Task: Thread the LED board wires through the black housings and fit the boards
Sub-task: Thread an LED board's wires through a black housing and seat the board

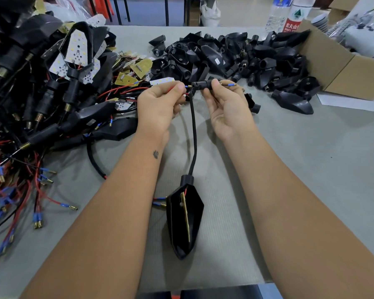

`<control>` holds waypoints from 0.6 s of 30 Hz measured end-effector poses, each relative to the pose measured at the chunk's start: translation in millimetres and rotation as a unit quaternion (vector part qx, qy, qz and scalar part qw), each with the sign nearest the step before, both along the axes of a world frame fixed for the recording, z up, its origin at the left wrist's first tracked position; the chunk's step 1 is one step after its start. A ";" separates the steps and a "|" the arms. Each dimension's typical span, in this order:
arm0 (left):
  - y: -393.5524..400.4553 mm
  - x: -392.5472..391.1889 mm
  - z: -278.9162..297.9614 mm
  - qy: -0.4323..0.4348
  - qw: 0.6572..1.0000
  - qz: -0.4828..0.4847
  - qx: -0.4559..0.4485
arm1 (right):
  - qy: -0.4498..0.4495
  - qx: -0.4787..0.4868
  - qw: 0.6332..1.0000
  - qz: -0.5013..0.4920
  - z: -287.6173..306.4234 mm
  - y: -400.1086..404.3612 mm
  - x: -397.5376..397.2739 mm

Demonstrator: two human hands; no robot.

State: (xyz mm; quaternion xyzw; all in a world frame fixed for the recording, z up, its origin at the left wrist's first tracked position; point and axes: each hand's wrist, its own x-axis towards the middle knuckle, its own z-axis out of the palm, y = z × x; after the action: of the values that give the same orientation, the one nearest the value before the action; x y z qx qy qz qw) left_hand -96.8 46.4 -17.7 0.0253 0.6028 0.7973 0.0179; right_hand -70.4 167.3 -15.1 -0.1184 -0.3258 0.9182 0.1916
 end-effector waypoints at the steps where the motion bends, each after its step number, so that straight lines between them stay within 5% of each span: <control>1: 0.4 -0.1 -0.3 0.003 1.000 0.002 -0.004 | 0.000 -0.001 1.000 0.001 0.0 -0.1 0.2; 18: -2.6 -1.1 -0.8 0.010 0.999 -0.040 -0.016 | -0.015 -0.022 1.000 -0.013 1.2 2.3 2.4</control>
State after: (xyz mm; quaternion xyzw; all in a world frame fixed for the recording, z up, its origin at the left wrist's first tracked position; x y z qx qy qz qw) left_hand -97.9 43.8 -18.5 0.0572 0.6144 0.7857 0.0435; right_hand -67.9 169.6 -13.9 -0.1402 -0.3068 0.9208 0.1958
